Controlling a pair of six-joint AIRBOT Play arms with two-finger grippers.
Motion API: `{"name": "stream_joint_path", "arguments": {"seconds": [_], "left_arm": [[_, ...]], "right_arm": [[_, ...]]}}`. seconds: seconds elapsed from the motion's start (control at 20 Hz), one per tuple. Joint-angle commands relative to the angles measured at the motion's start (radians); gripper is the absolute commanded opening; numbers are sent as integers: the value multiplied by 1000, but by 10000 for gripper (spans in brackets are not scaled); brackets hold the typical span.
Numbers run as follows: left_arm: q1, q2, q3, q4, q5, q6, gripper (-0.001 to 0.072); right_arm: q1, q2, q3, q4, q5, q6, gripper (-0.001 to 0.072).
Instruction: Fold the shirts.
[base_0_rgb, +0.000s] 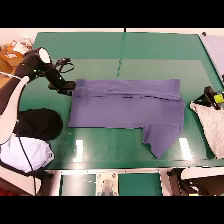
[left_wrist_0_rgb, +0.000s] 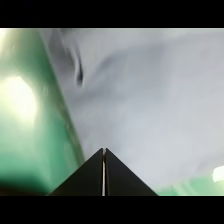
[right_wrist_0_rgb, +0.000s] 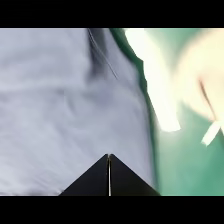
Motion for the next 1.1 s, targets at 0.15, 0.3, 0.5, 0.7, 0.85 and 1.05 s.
{"name": "stream_joint_path", "arguments": {"seconds": [0.15,0.3,0.5,0.7,0.85,1.05], "left_arm": [[-1,413,-497,-55,168,-27,18],[-1,661,-790,-158,355,-72,22],[-1,761,-970,-257,507,-196,687],[-1,758,-1064,-392,639,-195,686],[-1,758,-1138,-475,718,-200,686],[-100,756,-1195,-555,872,-223,685]], "right_arm": [[-68,426,-447,-233,-116,198,21],[-49,514,-648,-164,-111,202,337],[-45,523,-851,-130,-159,229,432],[-22,522,-1007,101,-361,136,429],[55,522,-1049,253,-488,23,296],[107,522,-1048,270,-488,-16,156]]}}
